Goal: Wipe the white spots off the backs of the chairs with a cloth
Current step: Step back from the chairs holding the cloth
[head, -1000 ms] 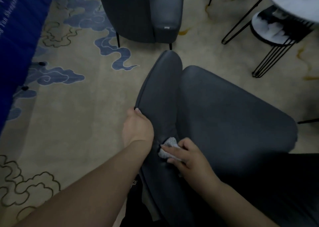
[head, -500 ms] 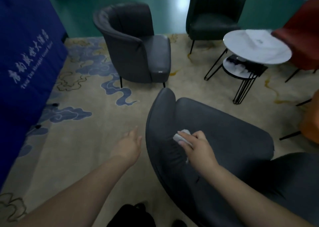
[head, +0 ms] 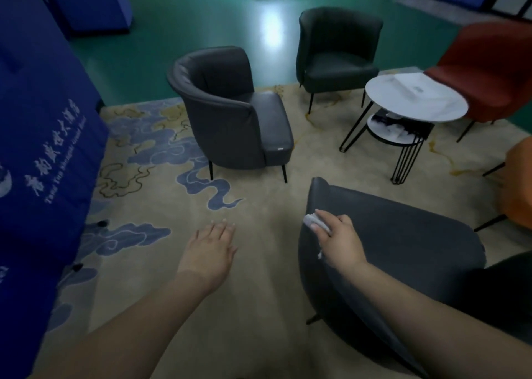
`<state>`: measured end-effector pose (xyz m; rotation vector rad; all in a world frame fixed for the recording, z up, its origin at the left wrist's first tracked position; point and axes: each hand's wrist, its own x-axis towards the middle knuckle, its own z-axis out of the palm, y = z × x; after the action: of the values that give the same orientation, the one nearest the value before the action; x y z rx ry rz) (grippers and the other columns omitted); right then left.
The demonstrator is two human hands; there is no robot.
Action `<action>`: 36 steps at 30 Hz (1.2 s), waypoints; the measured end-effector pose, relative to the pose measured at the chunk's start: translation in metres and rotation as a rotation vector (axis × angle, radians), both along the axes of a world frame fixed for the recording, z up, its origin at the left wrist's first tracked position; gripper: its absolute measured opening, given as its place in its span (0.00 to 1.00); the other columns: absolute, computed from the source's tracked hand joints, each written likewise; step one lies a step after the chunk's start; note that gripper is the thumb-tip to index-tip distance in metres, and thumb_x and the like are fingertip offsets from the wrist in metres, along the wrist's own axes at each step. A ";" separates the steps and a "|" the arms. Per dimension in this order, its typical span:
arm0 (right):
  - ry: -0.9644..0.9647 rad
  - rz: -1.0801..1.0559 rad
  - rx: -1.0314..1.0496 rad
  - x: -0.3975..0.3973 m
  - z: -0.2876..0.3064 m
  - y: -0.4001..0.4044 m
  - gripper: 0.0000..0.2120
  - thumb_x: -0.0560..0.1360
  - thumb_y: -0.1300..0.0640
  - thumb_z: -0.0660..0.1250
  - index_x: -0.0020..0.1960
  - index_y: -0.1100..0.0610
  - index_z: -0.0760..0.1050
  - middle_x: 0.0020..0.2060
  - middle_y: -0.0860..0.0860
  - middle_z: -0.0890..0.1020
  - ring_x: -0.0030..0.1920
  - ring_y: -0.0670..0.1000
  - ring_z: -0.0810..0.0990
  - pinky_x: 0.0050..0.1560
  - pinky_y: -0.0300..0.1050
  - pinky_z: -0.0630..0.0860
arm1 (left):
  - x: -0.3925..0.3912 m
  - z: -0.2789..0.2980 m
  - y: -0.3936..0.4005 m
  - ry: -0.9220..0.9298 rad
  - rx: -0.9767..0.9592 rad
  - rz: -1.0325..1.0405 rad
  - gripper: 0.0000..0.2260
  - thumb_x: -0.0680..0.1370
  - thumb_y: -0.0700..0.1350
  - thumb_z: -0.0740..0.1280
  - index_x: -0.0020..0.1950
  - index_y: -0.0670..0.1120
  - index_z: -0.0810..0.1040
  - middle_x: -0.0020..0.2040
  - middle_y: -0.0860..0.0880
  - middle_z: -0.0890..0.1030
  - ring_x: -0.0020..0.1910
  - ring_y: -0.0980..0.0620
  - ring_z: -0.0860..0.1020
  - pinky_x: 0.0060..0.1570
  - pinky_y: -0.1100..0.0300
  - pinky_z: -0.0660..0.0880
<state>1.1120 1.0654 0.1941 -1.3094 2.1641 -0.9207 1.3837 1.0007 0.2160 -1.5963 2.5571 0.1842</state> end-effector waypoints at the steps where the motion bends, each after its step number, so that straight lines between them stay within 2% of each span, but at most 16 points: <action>1: -0.021 -0.033 0.005 0.012 0.002 -0.009 0.19 0.78 0.47 0.63 0.68 0.44 0.71 0.51 0.48 0.68 0.43 0.47 0.76 0.48 0.45 0.77 | 0.010 0.003 -0.009 -0.004 -0.005 -0.012 0.24 0.82 0.54 0.50 0.78 0.51 0.54 0.78 0.51 0.57 0.76 0.50 0.55 0.73 0.50 0.53; 3: -0.056 -0.094 0.023 0.032 0.004 -0.023 0.18 0.77 0.47 0.64 0.67 0.43 0.72 0.51 0.48 0.68 0.37 0.46 0.78 0.39 0.42 0.78 | 0.027 0.009 -0.027 -0.010 -0.017 -0.038 0.24 0.82 0.54 0.50 0.78 0.51 0.54 0.78 0.51 0.57 0.76 0.50 0.54 0.73 0.50 0.53; 5: -0.098 -0.119 0.019 0.046 0.005 -0.033 0.17 0.77 0.45 0.64 0.65 0.41 0.72 0.50 0.46 0.67 0.30 0.47 0.79 0.29 0.36 0.75 | 0.040 0.011 -0.044 -0.024 -0.015 -0.054 0.24 0.82 0.54 0.50 0.78 0.51 0.54 0.78 0.50 0.56 0.76 0.50 0.54 0.73 0.50 0.53; 8: -0.098 -0.126 0.013 0.050 0.008 -0.049 0.17 0.77 0.45 0.64 0.65 0.42 0.72 0.49 0.46 0.67 0.33 0.46 0.77 0.24 0.26 0.69 | 0.047 0.008 -0.067 -0.033 0.003 -0.060 0.24 0.82 0.55 0.49 0.78 0.51 0.53 0.78 0.50 0.55 0.77 0.50 0.53 0.73 0.50 0.53; 12: -0.029 -0.163 0.062 0.035 0.008 -0.087 0.17 0.78 0.46 0.64 0.66 0.44 0.72 0.52 0.48 0.68 0.38 0.41 0.72 0.29 0.28 0.66 | 0.037 0.001 -0.107 -0.017 0.011 -0.092 0.24 0.82 0.55 0.49 0.78 0.51 0.53 0.78 0.50 0.56 0.77 0.49 0.53 0.73 0.50 0.53; 16: -0.010 -0.163 0.056 0.014 0.002 -0.134 0.17 0.78 0.47 0.62 0.66 0.47 0.73 0.54 0.49 0.69 0.42 0.45 0.73 0.43 0.39 0.68 | 0.015 -0.006 -0.161 -0.010 -0.002 -0.113 0.24 0.82 0.55 0.50 0.78 0.51 0.53 0.78 0.51 0.56 0.77 0.49 0.53 0.72 0.51 0.53; 18: -0.003 -0.175 0.050 0.004 -0.001 -0.157 0.17 0.78 0.47 0.62 0.67 0.47 0.73 0.54 0.50 0.70 0.45 0.46 0.73 0.47 0.39 0.67 | 0.002 -0.006 -0.189 0.002 -0.007 -0.120 0.24 0.82 0.55 0.51 0.78 0.53 0.52 0.78 0.51 0.57 0.77 0.49 0.53 0.73 0.51 0.52; 25: -0.023 -0.181 0.082 -0.018 0.002 -0.220 0.17 0.79 0.46 0.61 0.66 0.45 0.73 0.52 0.49 0.70 0.46 0.49 0.77 0.50 0.44 0.75 | -0.023 -0.016 -0.257 -0.009 0.020 -0.124 0.24 0.82 0.55 0.48 0.78 0.52 0.52 0.78 0.51 0.56 0.77 0.49 0.53 0.73 0.49 0.51; 28: -0.045 -0.201 0.069 -0.023 0.003 -0.250 0.16 0.79 0.46 0.61 0.65 0.46 0.73 0.52 0.47 0.70 0.45 0.50 0.79 0.51 0.43 0.74 | -0.029 -0.018 -0.290 -0.024 0.048 -0.166 0.24 0.82 0.55 0.48 0.78 0.53 0.51 0.78 0.51 0.55 0.77 0.50 0.51 0.74 0.50 0.51; 31: -0.075 -0.206 0.083 -0.029 0.000 -0.285 0.17 0.79 0.45 0.61 0.67 0.46 0.72 0.53 0.52 0.74 0.46 0.50 0.79 0.52 0.45 0.76 | -0.041 -0.020 -0.339 -0.014 0.068 -0.195 0.24 0.83 0.55 0.48 0.78 0.51 0.52 0.78 0.50 0.54 0.77 0.50 0.50 0.74 0.49 0.49; 34: -0.122 -0.263 0.095 -0.039 0.001 -0.322 0.17 0.78 0.43 0.61 0.66 0.44 0.72 0.52 0.56 0.76 0.45 0.56 0.82 0.47 0.52 0.80 | -0.059 -0.019 -0.395 -0.019 0.068 -0.253 0.24 0.83 0.54 0.48 0.78 0.50 0.53 0.79 0.50 0.54 0.77 0.50 0.50 0.74 0.49 0.50; 36: -0.080 -0.319 0.079 -0.045 0.002 -0.347 0.18 0.78 0.43 0.62 0.66 0.45 0.73 0.55 0.53 0.74 0.47 0.55 0.81 0.52 0.49 0.77 | -0.068 -0.019 -0.435 -0.019 0.046 -0.309 0.24 0.83 0.54 0.48 0.78 0.49 0.53 0.79 0.51 0.54 0.77 0.50 0.51 0.75 0.48 0.50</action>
<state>1.0669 0.7186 0.1962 -0.8894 2.3610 -0.9760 1.3154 0.5655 0.1965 -1.1605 2.7184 0.1936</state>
